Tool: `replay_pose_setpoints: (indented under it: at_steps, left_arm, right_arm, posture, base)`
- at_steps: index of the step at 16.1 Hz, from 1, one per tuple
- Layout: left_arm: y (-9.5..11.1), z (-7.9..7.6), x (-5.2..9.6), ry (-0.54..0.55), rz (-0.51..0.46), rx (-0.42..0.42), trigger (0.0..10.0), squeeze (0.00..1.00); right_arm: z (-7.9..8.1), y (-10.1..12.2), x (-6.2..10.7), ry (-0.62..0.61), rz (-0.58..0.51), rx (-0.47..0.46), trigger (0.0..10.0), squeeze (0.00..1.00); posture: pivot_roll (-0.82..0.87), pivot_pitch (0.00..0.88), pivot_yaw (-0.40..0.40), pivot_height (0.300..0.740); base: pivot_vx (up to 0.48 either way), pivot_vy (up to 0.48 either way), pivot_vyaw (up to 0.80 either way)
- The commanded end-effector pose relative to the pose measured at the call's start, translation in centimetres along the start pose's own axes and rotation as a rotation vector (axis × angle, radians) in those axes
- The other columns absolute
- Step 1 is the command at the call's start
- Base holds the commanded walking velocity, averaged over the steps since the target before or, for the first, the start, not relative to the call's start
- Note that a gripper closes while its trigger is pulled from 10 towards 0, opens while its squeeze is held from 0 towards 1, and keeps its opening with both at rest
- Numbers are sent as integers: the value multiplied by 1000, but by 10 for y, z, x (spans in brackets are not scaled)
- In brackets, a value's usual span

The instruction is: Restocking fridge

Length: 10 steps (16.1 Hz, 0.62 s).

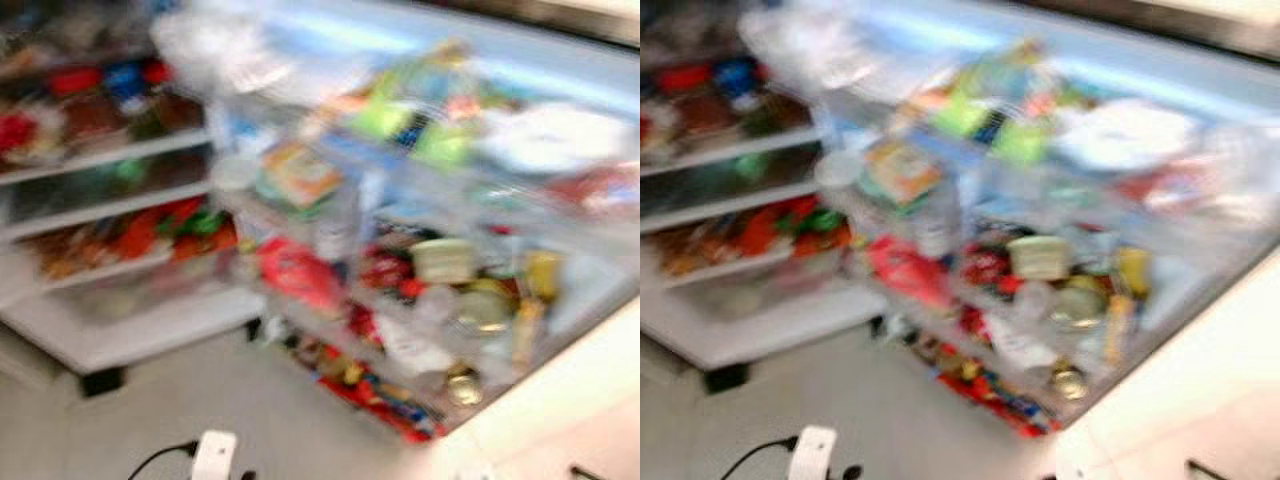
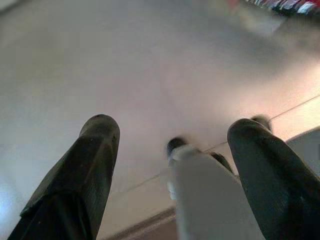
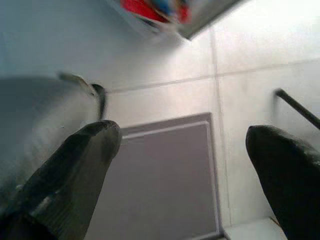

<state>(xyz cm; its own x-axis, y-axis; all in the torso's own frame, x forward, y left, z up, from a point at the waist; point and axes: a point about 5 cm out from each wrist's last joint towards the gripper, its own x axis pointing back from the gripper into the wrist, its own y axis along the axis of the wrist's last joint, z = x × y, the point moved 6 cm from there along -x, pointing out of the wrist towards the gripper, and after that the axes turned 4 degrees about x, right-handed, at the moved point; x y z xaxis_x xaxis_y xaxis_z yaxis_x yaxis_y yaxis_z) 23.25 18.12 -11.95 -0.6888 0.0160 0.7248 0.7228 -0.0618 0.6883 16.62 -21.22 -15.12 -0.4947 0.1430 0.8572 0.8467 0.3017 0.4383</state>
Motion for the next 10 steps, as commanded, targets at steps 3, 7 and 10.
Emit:
replay_pose_setpoints:
  at_steps: [3,7,10]
  left_arm:
    - [-18,15,7,37,44,2,10000,0]
    - [-18,15,7,39,42,2,10000,0]
    - [-20,16,7,41,47,2,10000,0]
  right_arm:
    - [3,-5,1,-39,16,-97,10000,0]
    - [-15,-16,9,-298,31,-302,10000,0]
    - [-61,-21,12,-450,61,-339,10000,0]
  posture:
    - [-29,141,12,740]
    - [-33,140,13,740]
    - [-34,138,12,740]
  base:
    - [0,0,0]
    - [0,0,0]
    - [0,0,0]
